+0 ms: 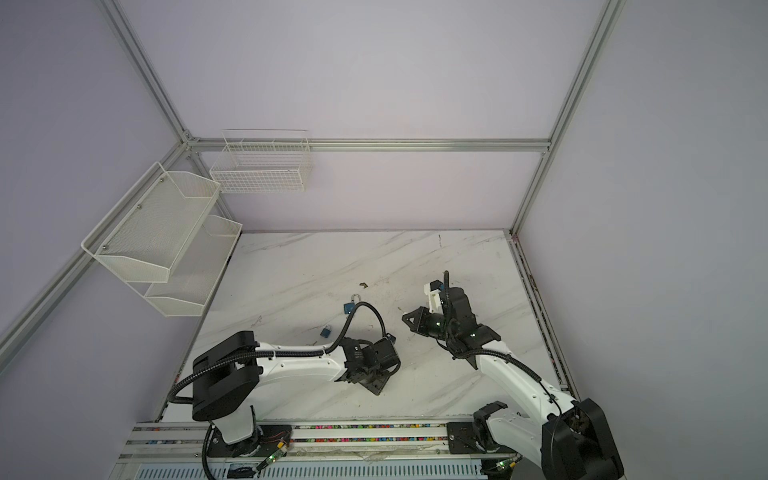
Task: Unlock with the key
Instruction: 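Close the left gripper on the black padlock's body, then lift the black padlock with the left gripper toward the right gripper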
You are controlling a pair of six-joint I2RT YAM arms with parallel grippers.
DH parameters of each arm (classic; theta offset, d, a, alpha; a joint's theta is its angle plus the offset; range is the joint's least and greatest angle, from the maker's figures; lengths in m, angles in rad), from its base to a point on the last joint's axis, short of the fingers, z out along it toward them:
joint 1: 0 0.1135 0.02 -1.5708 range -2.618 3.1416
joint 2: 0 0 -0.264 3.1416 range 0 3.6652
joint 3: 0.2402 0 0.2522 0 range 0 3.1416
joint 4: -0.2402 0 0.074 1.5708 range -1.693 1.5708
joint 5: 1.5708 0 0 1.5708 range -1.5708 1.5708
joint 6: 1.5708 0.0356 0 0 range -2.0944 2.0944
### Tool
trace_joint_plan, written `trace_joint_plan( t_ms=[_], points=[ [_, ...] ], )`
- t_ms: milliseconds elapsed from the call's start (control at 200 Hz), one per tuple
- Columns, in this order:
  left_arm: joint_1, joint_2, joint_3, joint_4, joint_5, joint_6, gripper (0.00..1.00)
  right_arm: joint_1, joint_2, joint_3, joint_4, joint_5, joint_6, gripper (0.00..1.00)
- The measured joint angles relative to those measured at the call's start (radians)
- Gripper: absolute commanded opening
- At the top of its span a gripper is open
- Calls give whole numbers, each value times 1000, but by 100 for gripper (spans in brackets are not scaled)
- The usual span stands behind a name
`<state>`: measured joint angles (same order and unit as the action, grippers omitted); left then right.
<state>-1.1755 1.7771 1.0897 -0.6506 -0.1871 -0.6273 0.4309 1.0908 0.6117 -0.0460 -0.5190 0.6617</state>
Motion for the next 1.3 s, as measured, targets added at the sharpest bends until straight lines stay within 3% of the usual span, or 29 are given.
trace_joint_plan(
  t_ms=[435,935,1300],
  points=[
    [-6,42,60,-71,-61,-140,48,-6,3,0,0,-16,-21,0],
    [-6,78,107,-103,-79,-175,38,-12,2,0,0,-24,-29,0],
    [-6,77,109,-106,-84,-195,20,-16,1,1,-2,-27,-39,0]
  ],
)
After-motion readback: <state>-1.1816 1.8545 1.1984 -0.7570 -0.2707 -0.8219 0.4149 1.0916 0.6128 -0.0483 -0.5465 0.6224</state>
